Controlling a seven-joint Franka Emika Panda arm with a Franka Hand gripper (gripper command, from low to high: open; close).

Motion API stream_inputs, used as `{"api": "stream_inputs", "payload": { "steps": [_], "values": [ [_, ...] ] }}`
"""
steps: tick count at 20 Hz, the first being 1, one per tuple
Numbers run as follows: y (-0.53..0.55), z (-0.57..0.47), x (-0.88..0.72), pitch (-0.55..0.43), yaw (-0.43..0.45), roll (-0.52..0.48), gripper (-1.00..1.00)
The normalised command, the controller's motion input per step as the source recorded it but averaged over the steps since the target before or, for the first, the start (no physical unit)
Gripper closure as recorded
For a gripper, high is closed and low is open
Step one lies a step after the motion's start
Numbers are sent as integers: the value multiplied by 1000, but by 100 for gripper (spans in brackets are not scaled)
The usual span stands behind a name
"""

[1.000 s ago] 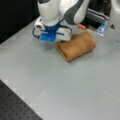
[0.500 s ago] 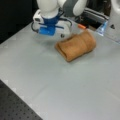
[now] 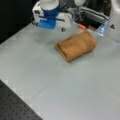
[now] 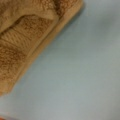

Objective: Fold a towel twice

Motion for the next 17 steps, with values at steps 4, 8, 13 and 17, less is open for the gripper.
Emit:
{"api": "stream_inputs", "payload": {
  "steps": [4,8,13,17],
  "values": [
    [657,403,-4,-190,-244,86,-100],
    [460,80,-146,-116,-185,107,-100],
    [484,106,-143,23,-256,-51,-100],
    [330,73,-83,82,-172,45,-100]
  ]
}}
